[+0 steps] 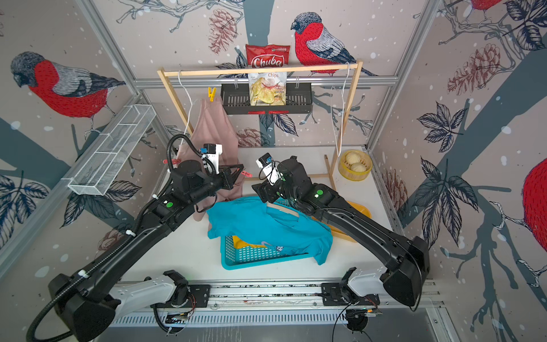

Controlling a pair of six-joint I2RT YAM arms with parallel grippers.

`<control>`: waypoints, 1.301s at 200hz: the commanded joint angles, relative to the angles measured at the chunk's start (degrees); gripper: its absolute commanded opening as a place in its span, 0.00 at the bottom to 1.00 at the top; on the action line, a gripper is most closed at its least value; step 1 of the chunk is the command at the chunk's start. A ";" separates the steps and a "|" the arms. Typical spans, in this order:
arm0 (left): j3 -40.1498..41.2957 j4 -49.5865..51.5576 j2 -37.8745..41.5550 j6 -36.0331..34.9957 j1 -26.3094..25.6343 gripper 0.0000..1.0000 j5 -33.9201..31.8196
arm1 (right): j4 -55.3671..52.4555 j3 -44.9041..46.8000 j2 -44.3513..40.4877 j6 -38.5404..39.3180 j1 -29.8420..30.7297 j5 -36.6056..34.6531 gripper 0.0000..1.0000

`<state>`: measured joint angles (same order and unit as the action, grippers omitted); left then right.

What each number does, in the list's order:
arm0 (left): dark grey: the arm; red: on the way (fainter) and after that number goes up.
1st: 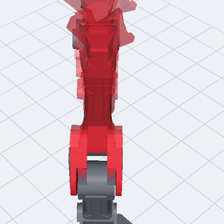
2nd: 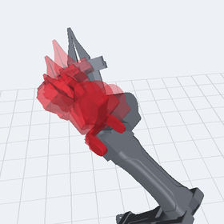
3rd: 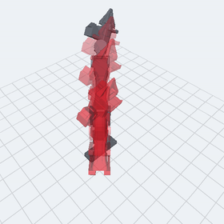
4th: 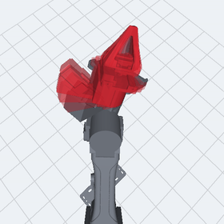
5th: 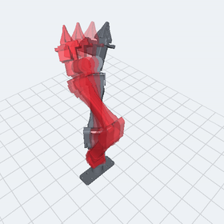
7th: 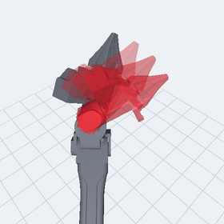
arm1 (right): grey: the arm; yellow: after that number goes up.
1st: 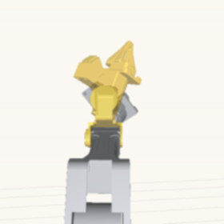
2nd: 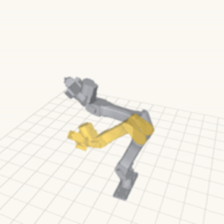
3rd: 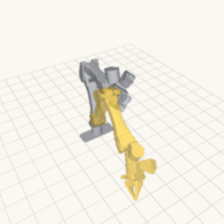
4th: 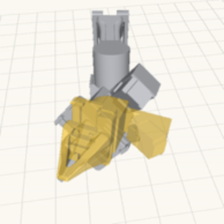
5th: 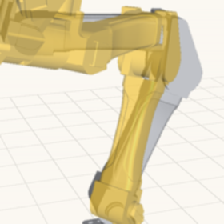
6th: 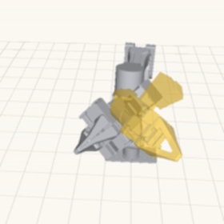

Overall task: Remove the clothespins securing t-shirts to the hanger
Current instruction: Place the clothespin in the storage box.

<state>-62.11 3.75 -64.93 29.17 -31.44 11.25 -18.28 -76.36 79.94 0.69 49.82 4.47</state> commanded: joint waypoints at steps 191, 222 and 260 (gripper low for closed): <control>-1.88 1.11 -2.05 0.29 0.42 0.37 10.29 | -1.49 -5.96 6.83 4.11 -0.72 6.96 0.00; -2.40 1.00 -1.75 -1.34 0.94 0.69 9.81 | -1.99 -4.41 5.51 2.03 -2.65 6.74 0.00; -3.79 2.22 -1.44 -5.03 1.59 0.77 5.38 | -3.44 1.55 1.05 -1.87 -7.18 4.52 0.00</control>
<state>-65.21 6.70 -66.83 27.38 -30.30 20.21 -21.41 -77.89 83.57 2.72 45.06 10.96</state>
